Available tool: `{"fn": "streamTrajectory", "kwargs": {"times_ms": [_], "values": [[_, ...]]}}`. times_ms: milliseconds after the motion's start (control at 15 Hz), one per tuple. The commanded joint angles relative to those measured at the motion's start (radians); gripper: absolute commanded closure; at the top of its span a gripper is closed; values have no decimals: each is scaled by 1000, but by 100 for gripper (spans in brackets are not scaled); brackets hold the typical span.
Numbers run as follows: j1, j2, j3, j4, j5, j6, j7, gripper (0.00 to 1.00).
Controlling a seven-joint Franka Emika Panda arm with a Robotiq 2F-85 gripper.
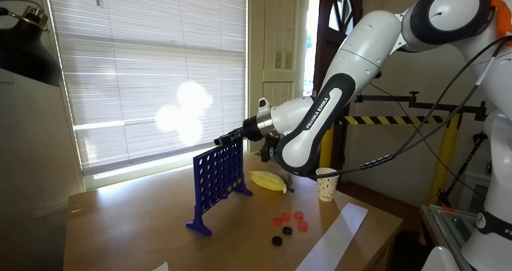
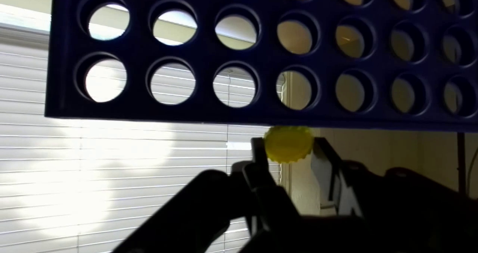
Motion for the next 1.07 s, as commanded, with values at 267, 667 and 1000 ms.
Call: {"fn": "streamTrajectory", "kwargs": {"times_ms": [267,667,1000], "values": [[56,-43,-38,-15,80,-25,-48,89],[46,-36,-26,-49,63,27,-23,89],[36,-27,-21,-65,51,88,-17,89]]}}
